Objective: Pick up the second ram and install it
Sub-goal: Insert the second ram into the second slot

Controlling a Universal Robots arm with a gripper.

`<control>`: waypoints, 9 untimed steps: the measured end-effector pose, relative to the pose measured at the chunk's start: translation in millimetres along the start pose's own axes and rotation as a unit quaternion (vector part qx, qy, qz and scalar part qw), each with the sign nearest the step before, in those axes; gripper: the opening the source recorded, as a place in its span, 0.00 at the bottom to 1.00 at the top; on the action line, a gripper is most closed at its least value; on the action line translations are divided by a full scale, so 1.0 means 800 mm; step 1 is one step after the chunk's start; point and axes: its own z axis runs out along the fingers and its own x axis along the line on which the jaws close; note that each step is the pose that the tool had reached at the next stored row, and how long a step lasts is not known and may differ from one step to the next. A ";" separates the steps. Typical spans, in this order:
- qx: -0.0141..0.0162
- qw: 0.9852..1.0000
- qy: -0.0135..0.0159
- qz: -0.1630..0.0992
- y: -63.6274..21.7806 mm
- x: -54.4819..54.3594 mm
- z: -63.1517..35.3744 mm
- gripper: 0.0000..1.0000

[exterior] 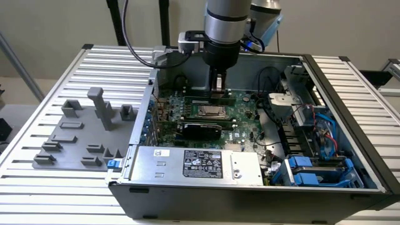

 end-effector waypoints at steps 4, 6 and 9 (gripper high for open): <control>0.000 1.000 0.000 0.000 0.000 0.002 0.009 0.00; 0.000 1.000 0.000 0.000 0.000 0.003 0.014 0.00; 0.000 1.000 0.000 0.000 0.000 0.004 0.020 0.00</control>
